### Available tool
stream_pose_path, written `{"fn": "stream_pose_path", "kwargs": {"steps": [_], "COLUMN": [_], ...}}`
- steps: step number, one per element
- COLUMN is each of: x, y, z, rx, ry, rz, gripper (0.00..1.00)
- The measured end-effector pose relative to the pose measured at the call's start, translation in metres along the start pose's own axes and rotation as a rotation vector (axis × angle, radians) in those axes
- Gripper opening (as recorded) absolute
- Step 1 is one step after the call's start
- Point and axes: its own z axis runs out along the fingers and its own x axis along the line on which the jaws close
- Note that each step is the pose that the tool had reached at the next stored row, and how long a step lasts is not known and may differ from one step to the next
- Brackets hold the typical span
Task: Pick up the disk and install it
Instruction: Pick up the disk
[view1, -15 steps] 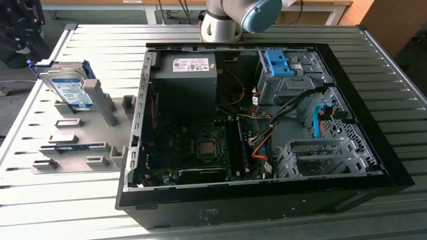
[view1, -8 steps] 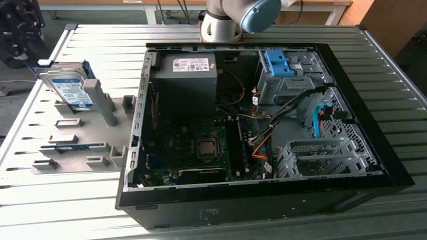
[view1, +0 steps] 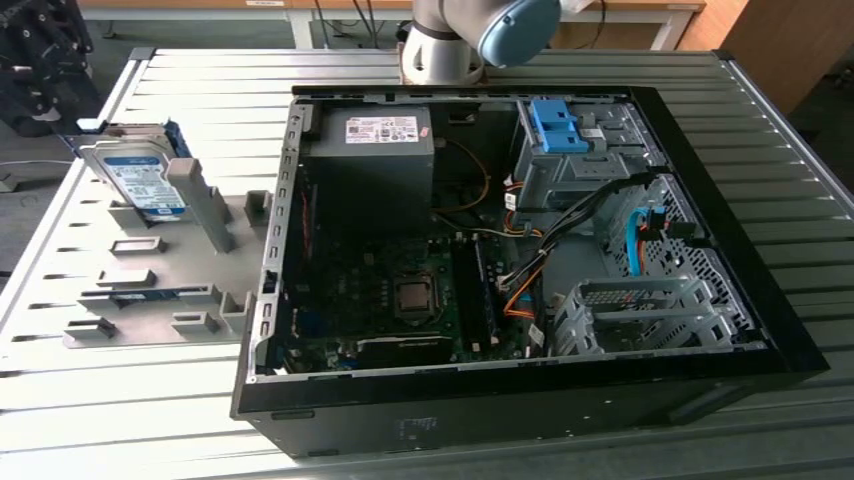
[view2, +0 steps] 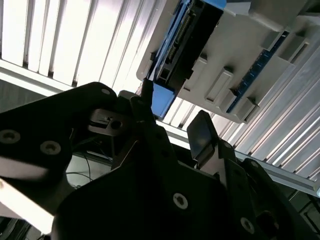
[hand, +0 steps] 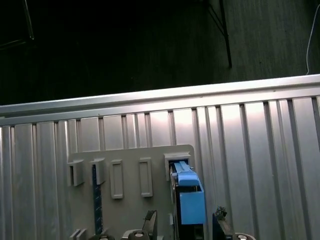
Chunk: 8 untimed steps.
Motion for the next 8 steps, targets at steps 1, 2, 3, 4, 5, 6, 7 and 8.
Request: {"fn": "stream_pose_path", "kwargs": {"steps": [1, 2, 3, 4, 5, 6, 7, 8], "x": [-0.0009, -0.0013, -0.0013, -0.0012, -0.0011, -0.0010, -0.0008, -0.0007], "y": [0.0013, 0.0027, 0.0044, 0.0059, 0.0070, 0.0078, 0.0083, 0.0088], "z": [0.0013, 0.0025, 0.0038, 0.0055, 0.0069, 0.0081, 0.0093, 0.0100], "rx": [0.0003, 0.0002, 0.0001, 0.0005, 0.0006, 0.0006, 0.0005, 0.0003], "ry": [0.0001, 0.0005, 0.0008, 0.0007, 0.0007, 0.0007, 0.0008, 0.0009], "rz": [0.000, 0.000, 0.000, 0.000, -0.001, -0.006, -0.011, -0.016], "gripper": [0.55, 0.55, 0.55, 0.55, 0.55, 0.55, 0.55, 0.55]}}
